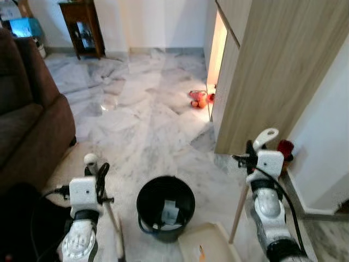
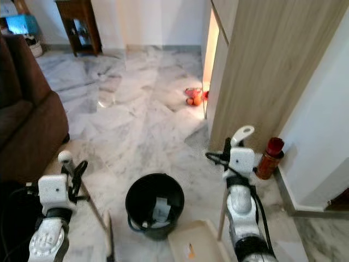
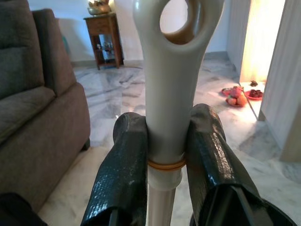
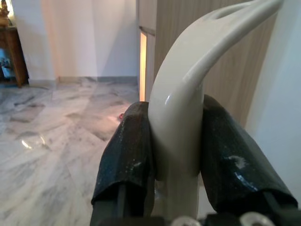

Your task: Sweep floor

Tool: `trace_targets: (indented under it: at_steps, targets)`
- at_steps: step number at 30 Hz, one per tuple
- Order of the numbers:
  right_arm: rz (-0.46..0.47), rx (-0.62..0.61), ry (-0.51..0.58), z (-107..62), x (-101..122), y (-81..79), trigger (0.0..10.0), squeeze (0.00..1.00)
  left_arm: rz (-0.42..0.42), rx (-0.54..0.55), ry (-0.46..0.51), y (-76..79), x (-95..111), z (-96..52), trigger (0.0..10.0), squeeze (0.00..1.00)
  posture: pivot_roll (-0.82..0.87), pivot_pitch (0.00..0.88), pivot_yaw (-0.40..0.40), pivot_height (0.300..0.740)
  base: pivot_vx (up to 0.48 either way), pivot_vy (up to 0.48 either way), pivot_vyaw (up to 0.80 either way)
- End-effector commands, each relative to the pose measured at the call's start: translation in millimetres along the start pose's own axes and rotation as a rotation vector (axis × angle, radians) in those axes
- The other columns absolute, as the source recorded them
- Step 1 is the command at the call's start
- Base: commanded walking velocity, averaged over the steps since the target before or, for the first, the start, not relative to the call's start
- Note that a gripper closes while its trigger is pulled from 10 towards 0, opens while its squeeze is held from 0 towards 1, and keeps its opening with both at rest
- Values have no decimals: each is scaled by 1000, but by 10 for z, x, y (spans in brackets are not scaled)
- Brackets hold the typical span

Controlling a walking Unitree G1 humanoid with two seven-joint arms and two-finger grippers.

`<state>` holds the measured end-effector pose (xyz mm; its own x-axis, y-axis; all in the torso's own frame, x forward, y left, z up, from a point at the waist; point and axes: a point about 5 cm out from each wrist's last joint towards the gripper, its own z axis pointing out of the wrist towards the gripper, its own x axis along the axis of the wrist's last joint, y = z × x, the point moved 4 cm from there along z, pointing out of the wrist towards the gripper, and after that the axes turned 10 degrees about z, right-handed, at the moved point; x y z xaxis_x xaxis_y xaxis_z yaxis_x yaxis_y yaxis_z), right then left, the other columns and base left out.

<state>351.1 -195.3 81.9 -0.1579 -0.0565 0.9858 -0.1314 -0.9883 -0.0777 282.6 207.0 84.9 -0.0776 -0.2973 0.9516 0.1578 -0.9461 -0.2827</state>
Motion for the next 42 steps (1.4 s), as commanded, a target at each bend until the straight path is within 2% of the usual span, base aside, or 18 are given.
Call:
trace_targets:
  at_steps: [1,14,23,30,32,42]
  targets:
    - [4,7,33,48,81,-23,10000,0,1,-9,44,12,114,44,10000,0,140,16,-13,740,-270,0,0]
    - [11,3,24,37,58,-16,10000,0,0,-22,43,31,109,50,10000,0,132,15,-10,740,-270,0,0]
    - [13,-5,13,-16,14,3,10000,0,0,-36,36,91,98,100,10000,0,111,22,-9,740,0,0,0]
    - [16,6,-4,-4,-3,-34,10000,0,-2,-30,32,79,81,101,10000,0,113,28,-18,740,0,0,0]
    - [21,21,-11,4,-8,-79,10000,0,-2,-29,29,81,74,96,10000,0,112,30,-20,740,0,0,-669]
    - [21,21,-14,7,-10,-102,10000,0,-3,-37,29,92,72,113,10000,0,117,34,-16,740,0,0,-800]
